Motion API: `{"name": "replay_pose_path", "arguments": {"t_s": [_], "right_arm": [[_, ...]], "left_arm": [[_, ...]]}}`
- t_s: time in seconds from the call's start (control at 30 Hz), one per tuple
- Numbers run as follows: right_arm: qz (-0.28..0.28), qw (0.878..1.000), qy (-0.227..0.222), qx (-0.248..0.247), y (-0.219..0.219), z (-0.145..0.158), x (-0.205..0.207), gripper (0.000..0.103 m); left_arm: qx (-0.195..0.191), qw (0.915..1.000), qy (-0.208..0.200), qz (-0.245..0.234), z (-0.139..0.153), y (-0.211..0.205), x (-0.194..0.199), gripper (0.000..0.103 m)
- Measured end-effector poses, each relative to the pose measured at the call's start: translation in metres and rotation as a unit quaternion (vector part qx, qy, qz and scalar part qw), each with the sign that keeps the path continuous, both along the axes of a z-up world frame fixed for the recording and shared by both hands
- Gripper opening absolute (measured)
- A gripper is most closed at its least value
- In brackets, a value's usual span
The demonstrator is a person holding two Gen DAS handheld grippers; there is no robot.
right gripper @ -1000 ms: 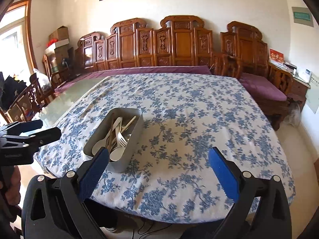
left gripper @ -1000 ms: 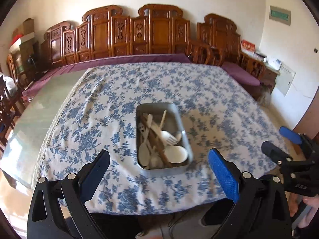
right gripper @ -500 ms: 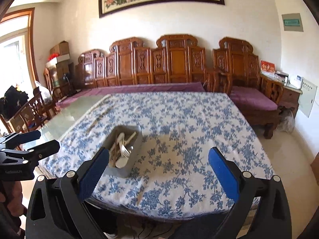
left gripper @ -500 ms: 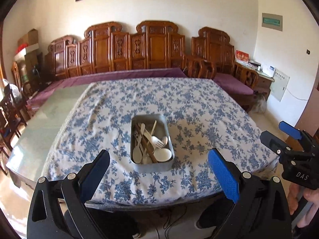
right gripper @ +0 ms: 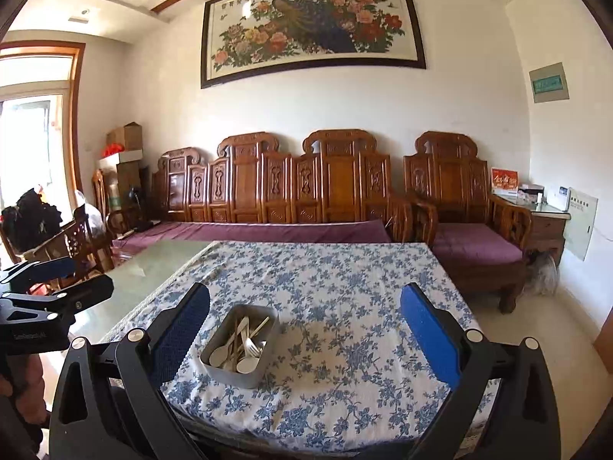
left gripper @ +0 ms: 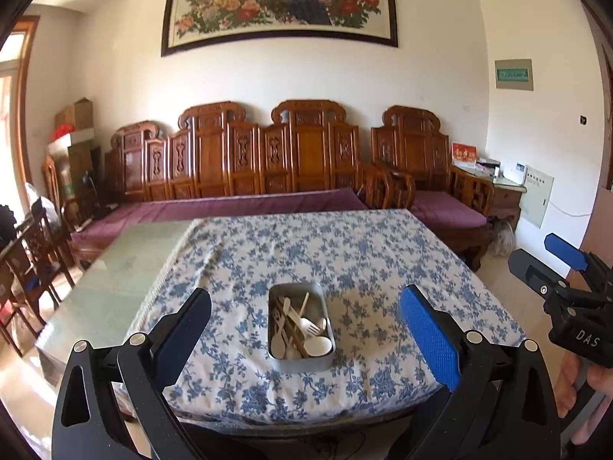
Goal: Organize utensils
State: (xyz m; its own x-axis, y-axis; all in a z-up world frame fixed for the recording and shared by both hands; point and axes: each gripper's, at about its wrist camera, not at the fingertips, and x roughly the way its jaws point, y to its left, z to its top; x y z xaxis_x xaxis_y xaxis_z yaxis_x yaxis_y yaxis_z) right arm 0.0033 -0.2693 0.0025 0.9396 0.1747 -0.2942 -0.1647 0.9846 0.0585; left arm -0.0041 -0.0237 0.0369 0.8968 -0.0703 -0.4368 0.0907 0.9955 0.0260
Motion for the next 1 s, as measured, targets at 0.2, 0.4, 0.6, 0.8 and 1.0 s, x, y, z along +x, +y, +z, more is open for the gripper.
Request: {"name": "replay_pose_path", "arguments": {"t_s": [0.2,0.4,0.6,0.8,1.0], "right_arm": [[-0.002,1.000,-0.012,0.001,-0.002,0.009,-0.009,0.100],[-0.004,1.000,-0.015,0.000,-0.002,0.009,-0.009,0.100],[-0.004,1.000,-0.014,0.000,-0.002,0.010,-0.010,0.100],[-0.002,1.000,-0.014,0.000,-0.002,0.010,-0.010,0.100],[0.000,1.000,-0.013,0.002,-0.001,0.012,-0.011,0.100]], "left_arm": [[0.007,0.9998,-0.015,0.007,0.006,-0.002,-0.011,0.095],[0.000,0.9998,-0.016,0.013,0.005,0.003,-0.012,0.095],[-0.002,0.9998,-0.015,0.014,0.004,0.003,-0.012,0.095],[-0.001,0.9997,-0.017,0.014,0.004,0.002,-0.011,0.095],[-0.001,0.9997,-0.022,0.013,0.004,0.003,-0.014,0.095]]}}
